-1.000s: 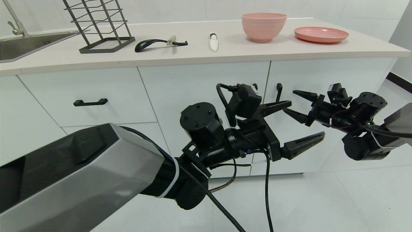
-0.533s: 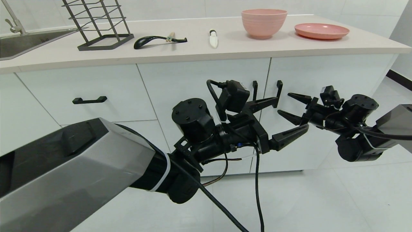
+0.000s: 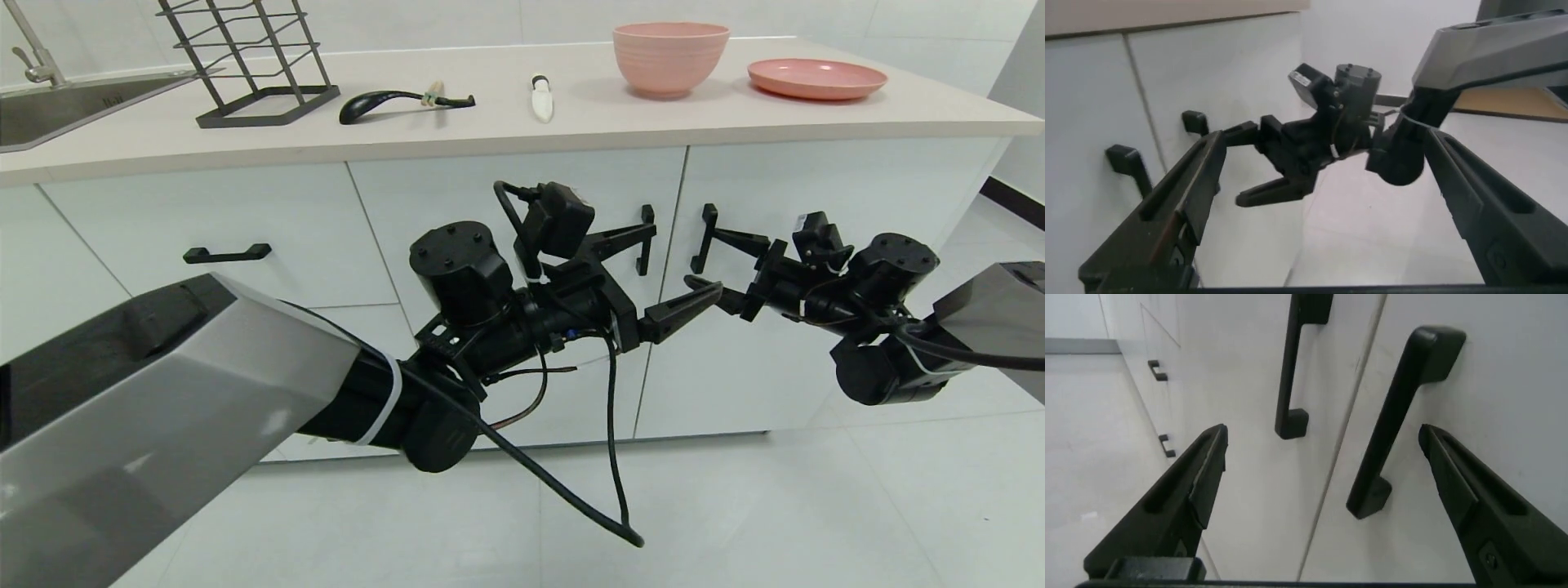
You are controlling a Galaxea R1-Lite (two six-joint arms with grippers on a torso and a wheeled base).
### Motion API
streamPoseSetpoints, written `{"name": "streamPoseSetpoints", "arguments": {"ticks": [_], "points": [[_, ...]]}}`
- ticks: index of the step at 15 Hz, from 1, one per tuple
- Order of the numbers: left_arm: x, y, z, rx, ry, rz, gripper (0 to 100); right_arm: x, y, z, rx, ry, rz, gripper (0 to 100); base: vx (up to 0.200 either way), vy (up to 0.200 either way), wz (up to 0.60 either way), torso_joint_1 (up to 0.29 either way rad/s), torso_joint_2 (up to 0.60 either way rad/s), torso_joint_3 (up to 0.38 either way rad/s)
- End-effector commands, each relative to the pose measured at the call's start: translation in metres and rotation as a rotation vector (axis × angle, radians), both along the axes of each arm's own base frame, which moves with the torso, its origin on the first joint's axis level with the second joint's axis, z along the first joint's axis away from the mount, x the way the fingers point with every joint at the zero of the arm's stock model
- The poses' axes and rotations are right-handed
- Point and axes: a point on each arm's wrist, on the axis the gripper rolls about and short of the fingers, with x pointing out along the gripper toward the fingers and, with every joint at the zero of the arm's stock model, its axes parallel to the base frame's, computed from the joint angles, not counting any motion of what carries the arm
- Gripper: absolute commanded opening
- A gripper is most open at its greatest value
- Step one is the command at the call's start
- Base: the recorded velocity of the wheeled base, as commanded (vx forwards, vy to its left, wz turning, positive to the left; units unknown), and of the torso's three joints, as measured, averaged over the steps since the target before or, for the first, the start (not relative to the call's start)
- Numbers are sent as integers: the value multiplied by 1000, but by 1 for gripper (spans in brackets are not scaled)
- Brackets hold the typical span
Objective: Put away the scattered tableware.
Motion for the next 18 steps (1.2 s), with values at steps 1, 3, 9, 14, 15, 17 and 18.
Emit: {"name": "streamPoseSetpoints", "arguments": {"ticks": [1,3,9,14,15,17,18], "points": [[3,0,1,-4,-5,5,100,-2,7,5,0,-14,19,100,0,0,0,0,0,0],[11,-3,1,-15,-22,11,100,-4,22,4,1,-15,52,100,0,0,0,0,0,0],[31,-13,1,-18,-29,18,100,-4,29,-3,5,4,81,100,0,0,0,0,0,0],[37,-16,3,-27,-43,15,100,-17,26,1,10,76,237,100,0,0,0,0,0,0],[37,-17,3,-26,-42,15,100,-33,17,-1,-23,123,277,100,0,0,0,0,0,0],[36,-18,3,-27,-40,12,100,-55,11,4,-43,159,305,100,0,0,0,0,0,0],[35,-19,2,-27,-40,10,100,-68,8,6,-58,182,332,100,0,0,0,0,0,0]]}}
